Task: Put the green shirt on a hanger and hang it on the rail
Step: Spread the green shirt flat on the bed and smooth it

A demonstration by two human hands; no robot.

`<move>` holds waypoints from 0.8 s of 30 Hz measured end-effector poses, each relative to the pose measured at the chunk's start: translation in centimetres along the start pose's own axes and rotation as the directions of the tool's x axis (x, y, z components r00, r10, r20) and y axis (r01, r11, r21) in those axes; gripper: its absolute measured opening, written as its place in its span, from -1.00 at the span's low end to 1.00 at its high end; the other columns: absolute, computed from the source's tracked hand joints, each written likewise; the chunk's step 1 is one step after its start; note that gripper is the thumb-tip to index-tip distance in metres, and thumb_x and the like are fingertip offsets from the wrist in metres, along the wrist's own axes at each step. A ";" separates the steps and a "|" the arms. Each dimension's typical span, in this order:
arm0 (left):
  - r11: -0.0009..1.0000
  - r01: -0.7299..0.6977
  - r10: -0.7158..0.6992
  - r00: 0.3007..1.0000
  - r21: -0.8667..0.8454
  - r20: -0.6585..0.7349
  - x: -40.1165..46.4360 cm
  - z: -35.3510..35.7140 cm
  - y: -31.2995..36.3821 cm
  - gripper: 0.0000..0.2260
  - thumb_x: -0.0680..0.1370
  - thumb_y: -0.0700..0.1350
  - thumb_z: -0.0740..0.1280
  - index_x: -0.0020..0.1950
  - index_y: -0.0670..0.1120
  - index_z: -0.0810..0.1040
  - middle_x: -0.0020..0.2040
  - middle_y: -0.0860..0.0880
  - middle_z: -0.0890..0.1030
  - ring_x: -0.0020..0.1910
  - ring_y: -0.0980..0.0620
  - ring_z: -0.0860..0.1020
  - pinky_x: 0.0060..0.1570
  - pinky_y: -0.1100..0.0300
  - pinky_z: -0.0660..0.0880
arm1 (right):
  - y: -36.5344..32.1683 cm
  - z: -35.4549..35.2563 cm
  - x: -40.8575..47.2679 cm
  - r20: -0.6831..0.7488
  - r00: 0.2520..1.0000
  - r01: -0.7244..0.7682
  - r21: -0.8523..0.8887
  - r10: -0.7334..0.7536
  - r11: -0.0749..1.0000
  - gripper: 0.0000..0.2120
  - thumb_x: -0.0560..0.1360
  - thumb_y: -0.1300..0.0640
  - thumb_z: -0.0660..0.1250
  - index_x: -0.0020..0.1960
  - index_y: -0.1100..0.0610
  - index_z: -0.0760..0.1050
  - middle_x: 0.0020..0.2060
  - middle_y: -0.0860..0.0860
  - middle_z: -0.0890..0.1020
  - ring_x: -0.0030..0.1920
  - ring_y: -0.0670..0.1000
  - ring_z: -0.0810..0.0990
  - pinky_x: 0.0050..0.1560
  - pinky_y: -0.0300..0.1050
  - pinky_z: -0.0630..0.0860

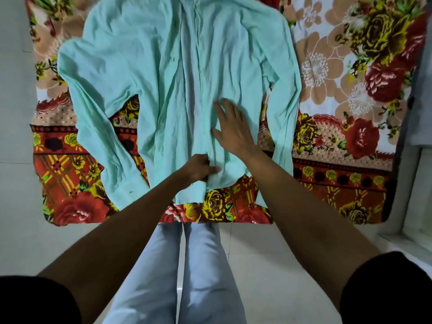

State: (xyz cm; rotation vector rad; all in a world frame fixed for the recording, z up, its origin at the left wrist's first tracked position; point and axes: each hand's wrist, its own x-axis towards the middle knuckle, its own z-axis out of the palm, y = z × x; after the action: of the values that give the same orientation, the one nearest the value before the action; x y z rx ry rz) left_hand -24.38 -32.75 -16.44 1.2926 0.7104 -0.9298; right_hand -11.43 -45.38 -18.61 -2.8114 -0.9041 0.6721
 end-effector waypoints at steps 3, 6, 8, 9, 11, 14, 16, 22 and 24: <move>0.987 0.099 -0.105 0.994 0.127 0.041 -0.5 0.3 -1.0 -0.72 0.56 -0.07 0.47 0.17 -0.23 0.65 -0.11 -0.13 0.68 -0.31 0.06 0.59 -0.35 0.29 0.52 | -0.1 0.8 -1.3 0.121 0.992 -0.032 -0.002 0.032 0.999 -0.03 0.49 -0.27 0.39 0.65 0.17 0.00 0.64 0.21 0.04 0.64 0.24 0.00 0.56 0.32 0.11; 0.931 0.256 -0.295 0.948 0.261 0.121 -1.2 0.3 -1.6 -0.70 0.60 0.05 0.40 0.12 -0.18 0.61 -0.14 -0.10 0.74 -0.33 0.07 0.64 -0.29 0.22 0.56 | -0.5 0.8 -1.7 0.261 0.963 -0.051 -0.089 0.072 0.995 0.20 0.37 -0.39 0.43 0.66 0.16 -0.17 0.65 0.18 -0.17 0.64 0.24 -0.19 0.58 0.36 -0.07; 0.869 0.332 -0.411 0.897 0.367 0.162 -1.8 -0.3 -0.7 -0.68 0.62 0.06 0.37 0.04 -0.21 0.56 -0.13 -0.16 0.75 -0.31 0.03 0.68 -0.24 0.17 0.61 | -1.6 0.1 -1.3 0.270 0.954 -0.095 -0.144 0.132 0.985 0.19 0.35 -0.33 0.49 0.66 0.17 -0.10 0.64 0.20 -0.10 0.63 0.28 -0.12 0.56 0.36 -0.06; 0.853 0.339 -0.425 0.892 0.396 0.153 -2.0 -1.1 0.4 -0.66 0.63 0.06 0.36 0.02 -0.26 0.55 -0.20 -0.16 0.75 -0.38 0.03 0.67 -0.33 0.21 0.60 | -2.3 -0.7 -0.6 0.221 0.961 -0.139 -0.132 0.166 0.981 0.07 0.38 -0.25 0.51 0.63 0.17 0.03 0.62 0.20 0.02 0.62 0.28 -0.01 0.55 0.34 0.02; 0.871 0.265 -0.323 0.944 0.413 0.075 -2.0 -3.3 2.8 -0.65 0.63 0.00 0.36 -0.01 -0.33 0.57 -0.37 -0.11 0.70 -0.52 0.07 0.61 -0.54 0.31 0.48 | -3.7 -2.1 1.1 0.014 0.980 -0.198 -0.041 0.198 0.979 -0.36 0.46 -0.04 0.44 0.46 0.17 0.38 0.46 0.17 0.35 0.48 0.24 0.29 0.42 0.20 0.29; 0.920 -0.002 0.122 0.951 0.391 -0.282 -0.2 -8.1 7.4 -0.80 0.60 -0.13 0.33 -0.01 -0.28 0.62 -0.41 -0.09 0.67 -0.59 0.10 0.53 -0.50 0.26 0.45 | -6.1 -4.1 5.6 -0.164 0.957 -0.178 0.322 0.240 0.930 -0.68 0.51 0.15 0.35 0.25 0.20 0.56 0.19 0.16 0.55 0.25 0.21 0.50 0.21 0.10 0.49; 0.895 -0.141 0.361 0.788 0.424 -0.499 1.4 -11.2 10.8 -0.86 0.58 -0.12 0.32 0.03 -0.15 0.60 -0.33 -0.11 0.69 -0.46 0.02 0.58 -0.33 0.18 0.50 | -7.5 -5.1 9.4 -0.119 0.951 -0.167 0.577 0.284 0.800 -0.70 0.52 0.17 0.39 0.22 0.23 0.57 0.10 0.18 0.60 0.16 0.21 0.58 0.18 0.13 0.55; 0.799 -0.261 0.548 0.685 0.541 -0.480 5.6 -17.6 16.3 -0.55 0.41 -0.22 0.19 0.29 -0.22 0.49 0.06 -0.25 0.65 0.04 -0.21 0.61 0.03 0.04 0.51 | -9.8 -6.4 17.6 0.021 0.958 -0.247 0.576 0.287 0.779 -0.55 0.48 0.01 0.49 0.26 0.20 0.50 0.07 0.16 0.66 0.12 0.18 0.64 0.09 0.02 0.57; 0.783 -0.245 0.532 0.740 0.572 -0.411 6.5 -19.1 15.9 -0.45 0.40 -0.23 0.19 0.42 -0.18 0.43 0.17 -0.24 0.62 0.09 -0.21 0.60 0.12 0.01 0.52 | -10.2 -6.1 18.8 0.122 0.917 -0.380 0.548 0.379 0.745 -0.43 0.42 -0.06 0.54 0.28 0.20 0.45 0.15 0.15 0.64 0.16 0.18 0.63 0.09 0.02 0.58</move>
State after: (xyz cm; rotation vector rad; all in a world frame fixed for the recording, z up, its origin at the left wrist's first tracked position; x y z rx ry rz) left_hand -6.20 -14.71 -17.58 2.1288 0.6021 -0.3527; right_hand -0.49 -26.06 -17.87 -2.4390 -0.0672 0.8236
